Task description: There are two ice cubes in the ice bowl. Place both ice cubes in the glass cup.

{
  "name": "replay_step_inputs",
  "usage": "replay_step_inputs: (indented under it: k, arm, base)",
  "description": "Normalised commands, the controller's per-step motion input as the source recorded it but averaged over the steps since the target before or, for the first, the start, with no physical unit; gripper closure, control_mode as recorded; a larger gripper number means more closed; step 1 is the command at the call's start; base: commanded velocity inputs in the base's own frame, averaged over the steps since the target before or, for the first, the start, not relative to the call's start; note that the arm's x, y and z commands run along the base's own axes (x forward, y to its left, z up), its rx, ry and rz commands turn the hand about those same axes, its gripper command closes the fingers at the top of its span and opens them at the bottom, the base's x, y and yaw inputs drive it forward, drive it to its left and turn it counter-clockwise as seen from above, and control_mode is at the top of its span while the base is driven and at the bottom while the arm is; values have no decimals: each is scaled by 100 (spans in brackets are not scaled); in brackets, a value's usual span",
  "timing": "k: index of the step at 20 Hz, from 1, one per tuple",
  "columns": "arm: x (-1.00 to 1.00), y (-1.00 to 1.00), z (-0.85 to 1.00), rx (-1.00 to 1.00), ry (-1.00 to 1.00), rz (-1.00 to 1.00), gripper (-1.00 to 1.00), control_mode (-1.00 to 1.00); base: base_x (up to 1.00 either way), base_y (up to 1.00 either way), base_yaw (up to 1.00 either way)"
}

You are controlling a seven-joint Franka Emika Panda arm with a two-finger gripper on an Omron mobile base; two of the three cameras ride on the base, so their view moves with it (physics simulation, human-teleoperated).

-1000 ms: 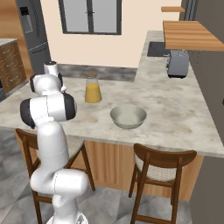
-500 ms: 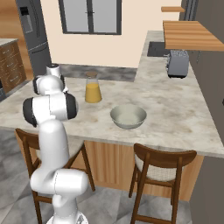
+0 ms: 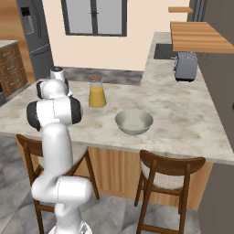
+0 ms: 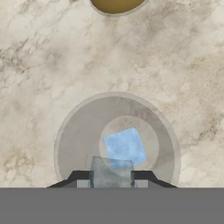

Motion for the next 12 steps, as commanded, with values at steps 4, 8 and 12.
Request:
replay_step_inputs:
  k: [4, 8, 12]
  arm:
    - [0, 0, -19, 0, 0, 1, 100, -100]
    - [0, 0, -10, -3, 0, 0, 100, -100]
    - [1, 0, -1, -3, 0, 0, 100, -100]
  base:
    - [0, 0, 0]
    - [0, 0, 0]
    - [0, 0, 0]
